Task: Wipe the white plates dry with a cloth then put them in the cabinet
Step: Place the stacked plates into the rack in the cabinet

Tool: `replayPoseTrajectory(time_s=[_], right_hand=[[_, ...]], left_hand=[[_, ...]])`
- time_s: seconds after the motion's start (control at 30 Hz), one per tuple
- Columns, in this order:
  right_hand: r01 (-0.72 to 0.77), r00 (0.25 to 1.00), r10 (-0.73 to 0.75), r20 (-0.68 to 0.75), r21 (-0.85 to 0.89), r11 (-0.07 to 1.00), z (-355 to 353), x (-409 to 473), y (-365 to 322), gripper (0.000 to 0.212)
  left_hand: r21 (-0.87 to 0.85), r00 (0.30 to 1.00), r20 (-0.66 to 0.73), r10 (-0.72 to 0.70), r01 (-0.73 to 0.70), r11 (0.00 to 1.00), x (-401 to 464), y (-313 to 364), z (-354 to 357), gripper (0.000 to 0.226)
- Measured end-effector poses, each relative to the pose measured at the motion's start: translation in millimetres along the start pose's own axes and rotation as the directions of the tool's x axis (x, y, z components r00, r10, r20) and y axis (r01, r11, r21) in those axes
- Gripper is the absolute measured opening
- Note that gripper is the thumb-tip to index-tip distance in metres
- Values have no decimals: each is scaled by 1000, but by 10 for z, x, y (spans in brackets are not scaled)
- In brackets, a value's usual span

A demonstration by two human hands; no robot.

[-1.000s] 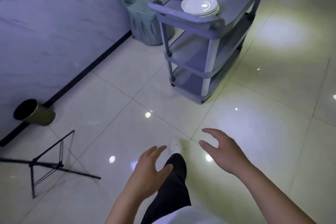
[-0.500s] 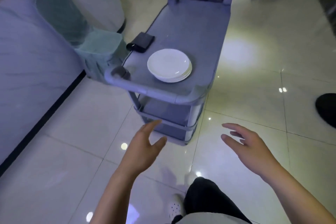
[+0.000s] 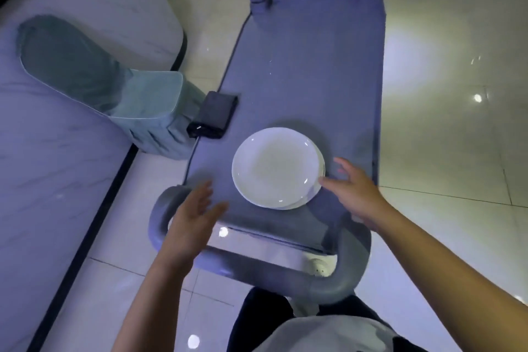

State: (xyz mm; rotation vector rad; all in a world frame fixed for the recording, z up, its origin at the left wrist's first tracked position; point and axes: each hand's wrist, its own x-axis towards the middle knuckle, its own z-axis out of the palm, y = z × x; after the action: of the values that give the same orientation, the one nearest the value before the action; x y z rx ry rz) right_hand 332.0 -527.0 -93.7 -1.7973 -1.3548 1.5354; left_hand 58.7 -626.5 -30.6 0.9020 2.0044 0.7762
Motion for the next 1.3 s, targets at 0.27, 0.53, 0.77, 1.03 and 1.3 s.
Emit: replayPoseTrajectory(time_s=[0.27, 0.53, 0.77, 1.03, 1.3], right_hand=[[-157, 979, 173, -108, 137, 978, 468, 484, 88, 43], [-253, 853, 394, -341, 389, 886, 583, 521, -76, 13], [-225, 845, 349, -405, 322, 920, 890, 430, -111, 33], [-288, 818, 500, -283, 552, 783, 796, 365, -239, 30], [-16, 802, 407, -437, 665, 746, 518, -730, -272, 41]], left_hand=[[-31, 924, 352, -153, 174, 984, 1347, 102, 266, 55], [-169, 846, 527, -75, 190, 967, 1597, -53, 702, 61], [-252, 833, 550, -62, 236, 939, 1664, -114, 585, 60], [-261, 882, 445, -157, 295, 919, 1826, -187, 644, 33], [-228, 824, 565, 33, 117, 967, 1310, 221, 498, 28]])
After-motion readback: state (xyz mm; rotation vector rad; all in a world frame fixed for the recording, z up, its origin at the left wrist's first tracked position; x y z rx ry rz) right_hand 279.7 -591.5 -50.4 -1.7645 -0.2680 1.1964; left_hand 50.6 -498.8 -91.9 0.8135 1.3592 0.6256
